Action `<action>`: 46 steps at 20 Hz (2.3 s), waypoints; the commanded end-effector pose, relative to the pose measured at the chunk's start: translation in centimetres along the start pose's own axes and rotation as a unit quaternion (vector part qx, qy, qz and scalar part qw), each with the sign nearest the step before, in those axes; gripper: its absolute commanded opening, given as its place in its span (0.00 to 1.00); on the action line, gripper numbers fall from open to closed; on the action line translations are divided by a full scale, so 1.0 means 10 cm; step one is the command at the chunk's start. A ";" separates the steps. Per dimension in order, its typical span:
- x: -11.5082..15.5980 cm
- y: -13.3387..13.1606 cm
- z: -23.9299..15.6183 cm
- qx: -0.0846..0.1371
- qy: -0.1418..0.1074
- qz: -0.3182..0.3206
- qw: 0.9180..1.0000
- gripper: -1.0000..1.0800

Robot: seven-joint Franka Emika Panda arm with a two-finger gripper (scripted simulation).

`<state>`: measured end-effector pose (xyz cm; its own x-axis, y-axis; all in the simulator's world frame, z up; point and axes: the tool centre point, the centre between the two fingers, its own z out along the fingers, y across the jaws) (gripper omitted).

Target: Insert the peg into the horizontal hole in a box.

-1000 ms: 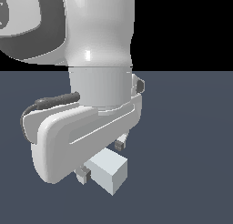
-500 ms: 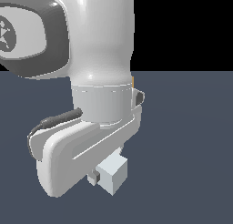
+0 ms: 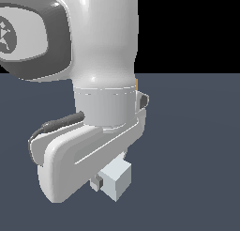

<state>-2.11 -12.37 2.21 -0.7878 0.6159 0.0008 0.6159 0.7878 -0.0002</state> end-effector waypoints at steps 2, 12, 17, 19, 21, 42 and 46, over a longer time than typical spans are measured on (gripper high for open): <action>0.01 0.01 -0.01 0.000 0.000 0.004 1.000 0.00; 0.16 0.15 -0.07 0.000 0.000 0.057 0.998 0.00; 0.28 0.28 -0.13 0.000 0.000 0.105 0.994 0.00; 0.33 0.35 -0.16 0.000 0.000 0.127 0.992 0.00; 0.38 0.42 -0.18 -0.001 0.000 0.149 0.989 0.00; 0.60 1.02 -0.39 0.000 0.000 0.313 0.950 0.00; 0.60 1.04 -0.40 0.000 0.000 0.319 0.948 0.00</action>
<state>-0.59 -0.51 6.05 -0.2610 0.9653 0.0009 0.9653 0.2610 -0.0028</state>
